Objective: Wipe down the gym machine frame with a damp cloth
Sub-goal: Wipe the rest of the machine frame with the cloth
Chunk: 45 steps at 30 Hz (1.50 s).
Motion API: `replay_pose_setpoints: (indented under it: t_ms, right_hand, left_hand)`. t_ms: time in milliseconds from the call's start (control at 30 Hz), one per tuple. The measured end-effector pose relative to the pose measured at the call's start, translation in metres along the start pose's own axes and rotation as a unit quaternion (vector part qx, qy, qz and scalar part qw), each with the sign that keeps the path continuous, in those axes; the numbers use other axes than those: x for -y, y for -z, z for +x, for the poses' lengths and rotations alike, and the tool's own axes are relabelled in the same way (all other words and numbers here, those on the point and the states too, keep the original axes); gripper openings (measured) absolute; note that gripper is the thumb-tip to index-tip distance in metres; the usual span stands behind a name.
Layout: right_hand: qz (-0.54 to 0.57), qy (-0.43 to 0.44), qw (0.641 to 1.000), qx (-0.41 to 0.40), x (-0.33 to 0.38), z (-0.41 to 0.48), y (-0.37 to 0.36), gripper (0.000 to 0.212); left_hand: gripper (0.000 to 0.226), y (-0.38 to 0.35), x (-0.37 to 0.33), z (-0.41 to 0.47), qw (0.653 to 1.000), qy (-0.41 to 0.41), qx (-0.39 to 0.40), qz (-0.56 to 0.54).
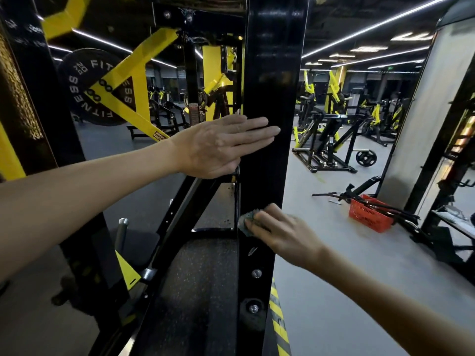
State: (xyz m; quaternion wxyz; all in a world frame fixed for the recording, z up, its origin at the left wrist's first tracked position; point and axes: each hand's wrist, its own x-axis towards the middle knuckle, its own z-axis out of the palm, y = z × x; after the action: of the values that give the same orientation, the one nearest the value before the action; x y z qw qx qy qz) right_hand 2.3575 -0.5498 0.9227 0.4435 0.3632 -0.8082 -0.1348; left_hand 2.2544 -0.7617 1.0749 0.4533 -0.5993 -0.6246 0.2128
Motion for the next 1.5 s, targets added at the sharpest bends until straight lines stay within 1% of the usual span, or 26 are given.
replay_pose_setpoints:
  t_ms: [67, 167, 200, 267, 300, 367, 400, 467, 533, 567, 633, 700, 733, 767, 800, 900, 967, 1033, 1100, 1167, 1200, 1233, 1300, 1400, 1433, 1500]
  right_hand:
    - [0.005, -0.029, 0.999, -0.022, -0.011, 0.015, 0.011, 0.026]
    - [-0.006, -0.122, 0.990, -0.076, -0.013, 0.026, 0.015, 0.033]
    - [-0.003, -0.137, 0.986, -0.093, -0.007, 0.023, 0.011, 0.032]
    - [0.019, -0.124, 0.987, -0.105, 0.012, 0.006, -0.008, 0.030]
    - [0.029, -0.103, 0.990, -0.088, 0.024, -0.008, -0.020, 0.030]
    - [0.049, -0.064, 0.996, -0.024, 0.046, -0.036, -0.042, 0.024]
    - [0.059, -0.059, 0.996, 0.004, 0.053, -0.045, -0.049, 0.021]
    - [0.072, -0.047, 0.996, 0.028, 0.053, -0.050, -0.054, 0.018]
    - [0.065, -0.028, 0.997, 0.032, 0.044, -0.040, -0.042, 0.018]
    - [0.062, -0.033, 0.997, 0.021, 0.037, -0.033, -0.034, 0.021]
    - [0.046, -0.079, 0.995, -0.028, 0.021, -0.017, -0.019, 0.032]
    - [0.034, -0.150, 0.985, -0.075, 0.016, -0.007, -0.016, 0.029]
    - [0.033, -0.174, 0.980, -0.089, 0.022, -0.008, -0.021, 0.026]
    - [0.039, -0.180, 0.979, -0.092, 0.032, -0.015, -0.030, 0.025]
    - [0.053, -0.164, 0.982, -0.078, 0.045, -0.027, -0.040, 0.024]
    - [0.090, -0.090, 0.992, 0.021, 0.076, -0.061, -0.061, 0.027]
    - [0.087, -0.075, 0.992, 0.057, 0.070, -0.060, -0.058, 0.029]
    - [0.072, -0.081, 0.994, 0.034, 0.055, -0.043, -0.044, 0.028]
    - [0.053, -0.134, 0.989, -0.024, 0.041, -0.026, -0.030, 0.028]
    - [0.050, -0.194, 0.977, -0.066, 0.044, -0.024, -0.030, 0.033]
    - [0.060, -0.197, 0.976, -0.065, 0.052, -0.030, -0.037, 0.033]
    - [0.075, -0.180, 0.980, -0.045, 0.064, -0.039, -0.047, 0.032]
    - [0.088, -0.115, 0.989, 0.018, 0.081, -0.057, -0.061, 0.033]
    - [0.078, -0.075, 0.992, 0.070, 0.071, -0.057, -0.058, 0.030]
    - [0.077, -0.079, 0.991, 0.071, 0.065, -0.051, -0.050, 0.029]
    - [0.075, -0.113, 0.991, 0.024, 0.047, -0.033, -0.032, 0.029]
  left_hand:
    - [0.062, -0.003, -0.005, -0.003, 1.000, -0.006, 0.012, -0.003]
    - [0.063, -0.010, -0.014, -0.009, 0.999, -0.014, 0.029, 0.011]
    - [0.064, -0.014, -0.019, -0.013, 0.999, -0.019, 0.036, 0.013]
    - [0.066, -0.021, -0.031, -0.019, 0.998, -0.027, 0.047, 0.011]
    - [0.066, -0.026, -0.040, -0.022, 0.998, -0.031, 0.049, 0.011]
    - [0.065, -0.038, -0.056, -0.026, 0.999, -0.030, 0.044, 0.008]
    - [0.064, -0.042, -0.063, -0.027, 0.999, -0.021, 0.040, 0.003]
    - [0.064, -0.046, -0.070, -0.028, 0.999, -0.001, 0.033, -0.007]
    - [0.064, -0.044, -0.073, -0.026, 0.999, 0.003, 0.032, -0.014]
    - [0.064, -0.043, -0.073, -0.026, 0.999, 0.004, 0.034, -0.018]
    - [0.064, -0.042, -0.073, -0.028, 0.999, 0.011, 0.037, -0.022]
    - [0.064, -0.045, -0.076, -0.029, 0.999, 0.010, 0.033, -0.025]
    - [0.064, -0.048, -0.080, -0.030, 0.999, 0.002, 0.034, -0.023]
    - [0.065, -0.051, -0.084, -0.032, 0.999, -0.008, 0.038, -0.018]
    - [0.065, -0.055, -0.089, -0.035, 0.999, -0.016, 0.043, -0.013]
    - [0.067, -0.062, -0.098, -0.042, 0.999, -0.016, 0.051, 0.000]
    - [0.067, -0.062, -0.098, -0.042, 0.999, -0.017, 0.051, 0.010]
    - [0.065, -0.060, -0.095, -0.040, 0.999, -0.026, 0.045, 0.015]
    - [0.063, -0.058, -0.094, -0.041, 0.998, -0.027, 0.044, 0.023]
    - [0.064, -0.059, -0.095, -0.041, 0.998, -0.025, 0.045, 0.031]
    - [0.065, -0.060, -0.096, -0.042, 0.998, -0.024, 0.046, 0.034]
    - [0.066, -0.061, -0.097, -0.042, 0.998, -0.023, 0.045, 0.036]
    - [0.068, -0.061, -0.096, -0.042, 0.998, -0.022, 0.044, 0.038]
    - [0.066, -0.059, -0.094, -0.041, 0.997, -0.029, 0.043, 0.050]
    - [0.066, -0.059, -0.094, -0.041, 0.997, -0.032, 0.043, 0.048]
    - [0.065, -0.059, -0.093, -0.042, 0.997, -0.027, 0.041, 0.052]
